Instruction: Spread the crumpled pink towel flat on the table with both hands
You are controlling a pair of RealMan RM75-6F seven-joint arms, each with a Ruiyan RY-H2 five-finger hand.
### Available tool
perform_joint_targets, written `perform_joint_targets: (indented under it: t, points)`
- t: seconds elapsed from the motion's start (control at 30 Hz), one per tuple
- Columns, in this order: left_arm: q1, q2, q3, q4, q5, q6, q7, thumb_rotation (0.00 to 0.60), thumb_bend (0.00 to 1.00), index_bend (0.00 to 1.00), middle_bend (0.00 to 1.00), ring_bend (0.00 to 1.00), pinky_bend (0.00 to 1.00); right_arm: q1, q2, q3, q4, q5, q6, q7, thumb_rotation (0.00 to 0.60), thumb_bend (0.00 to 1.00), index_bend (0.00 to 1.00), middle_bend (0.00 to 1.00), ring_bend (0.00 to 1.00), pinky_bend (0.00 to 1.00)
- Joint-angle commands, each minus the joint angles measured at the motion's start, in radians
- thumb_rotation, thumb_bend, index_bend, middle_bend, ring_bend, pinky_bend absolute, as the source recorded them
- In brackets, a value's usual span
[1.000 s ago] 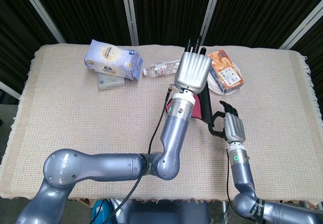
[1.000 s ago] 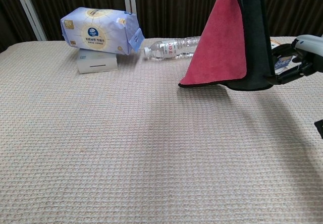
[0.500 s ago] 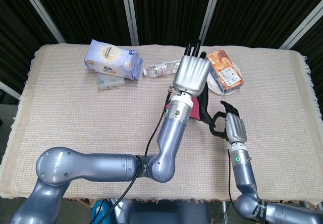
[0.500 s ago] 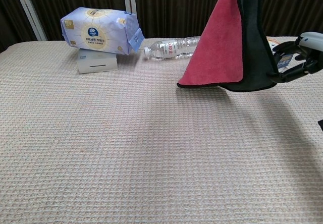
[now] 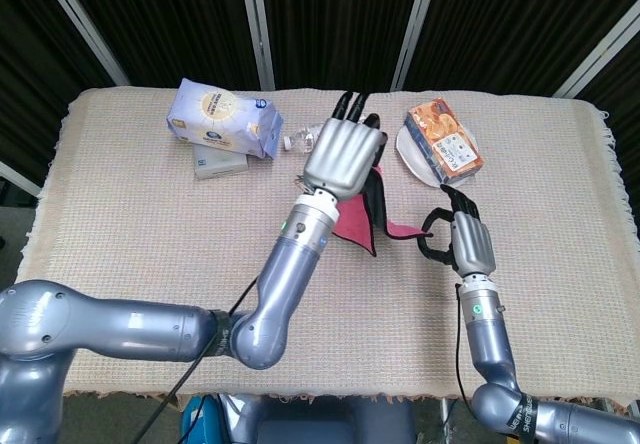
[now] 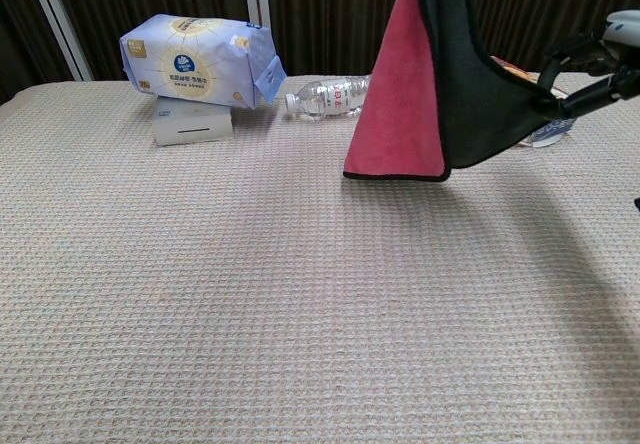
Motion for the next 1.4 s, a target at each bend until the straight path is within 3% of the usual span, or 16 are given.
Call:
perform_joint_targets:
  t: [0.03, 0.83, 1.4]
  points:
    - [0.044, 0.052, 0.018, -0.042, -0.012, -0.006, -0.029, 0.6, 0.54, 0.69, 0.29, 0.01, 0.04, 0.009, 0.005, 0.01, -0.013, -0.007, 0.014, -0.014, 0.6, 0.62, 0.65, 0.12, 0.0, 0.0]
    - [0.218, 0.25, 0.097, -0.129, 0.048, -0.091, -0.226, 0.6, 0.54, 0.69, 0.29, 0.01, 0.04, 0.136, -0.009, 0.126, -0.057, 0.034, 0.096, -0.154, 0.6, 0.62, 0.66, 0.12, 0.0, 0.0]
    - [0.214, 0.201, 0.126, -0.024, 0.106, -0.089, -0.312, 0.6, 0.54, 0.69, 0.29, 0.01, 0.04, 0.244, -0.05, 0.196, 0.074, 0.087, 0.069, -0.175, 0.6, 0.62, 0.67, 0.12, 0.0, 0.0]
